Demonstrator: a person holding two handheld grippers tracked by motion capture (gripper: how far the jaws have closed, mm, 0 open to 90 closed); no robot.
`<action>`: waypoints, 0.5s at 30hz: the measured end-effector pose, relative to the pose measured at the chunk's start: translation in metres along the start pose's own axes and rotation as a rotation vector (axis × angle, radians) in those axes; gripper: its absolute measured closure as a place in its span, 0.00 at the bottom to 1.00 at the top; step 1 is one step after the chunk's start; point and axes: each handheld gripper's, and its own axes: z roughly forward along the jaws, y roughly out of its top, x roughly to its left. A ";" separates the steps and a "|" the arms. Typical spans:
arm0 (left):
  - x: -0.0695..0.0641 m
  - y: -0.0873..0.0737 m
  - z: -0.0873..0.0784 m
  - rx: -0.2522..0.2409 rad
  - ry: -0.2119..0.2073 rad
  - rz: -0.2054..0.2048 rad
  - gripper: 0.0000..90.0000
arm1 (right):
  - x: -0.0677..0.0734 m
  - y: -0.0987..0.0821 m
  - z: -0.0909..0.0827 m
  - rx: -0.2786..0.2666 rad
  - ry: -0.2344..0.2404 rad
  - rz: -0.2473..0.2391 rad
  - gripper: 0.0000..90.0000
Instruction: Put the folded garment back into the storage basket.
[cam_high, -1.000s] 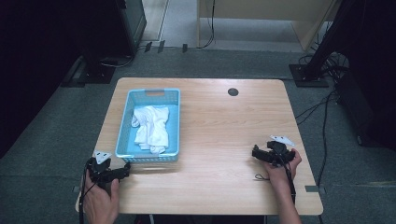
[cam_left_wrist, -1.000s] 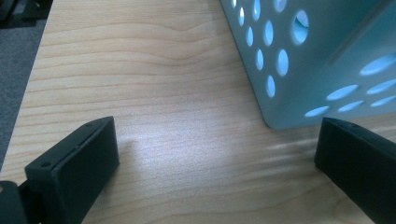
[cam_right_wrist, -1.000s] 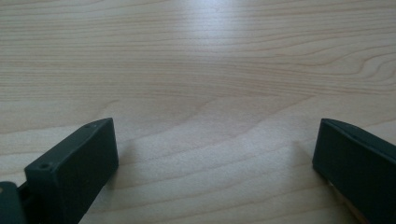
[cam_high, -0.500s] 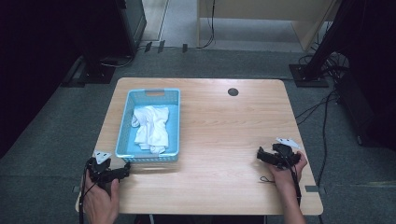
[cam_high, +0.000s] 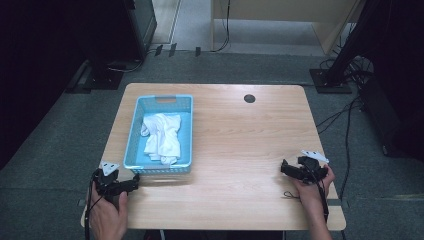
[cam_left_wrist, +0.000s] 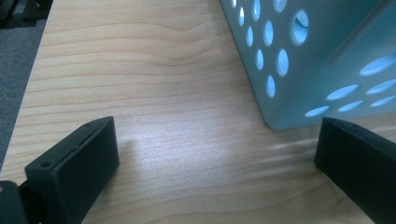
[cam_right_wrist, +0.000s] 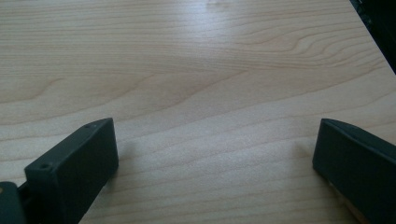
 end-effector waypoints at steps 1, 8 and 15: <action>0.000 0.000 0.000 0.000 0.000 0.000 0.00 | -0.001 0.000 0.000 0.000 0.001 0.000 0.00; 0.000 0.000 0.000 0.000 0.000 0.000 0.00 | -0.007 -0.003 -0.003 -0.001 -0.005 0.004 0.00; 0.000 0.000 0.000 0.000 0.000 0.000 0.00 | -0.015 -0.006 -0.006 -0.002 -0.008 0.009 0.00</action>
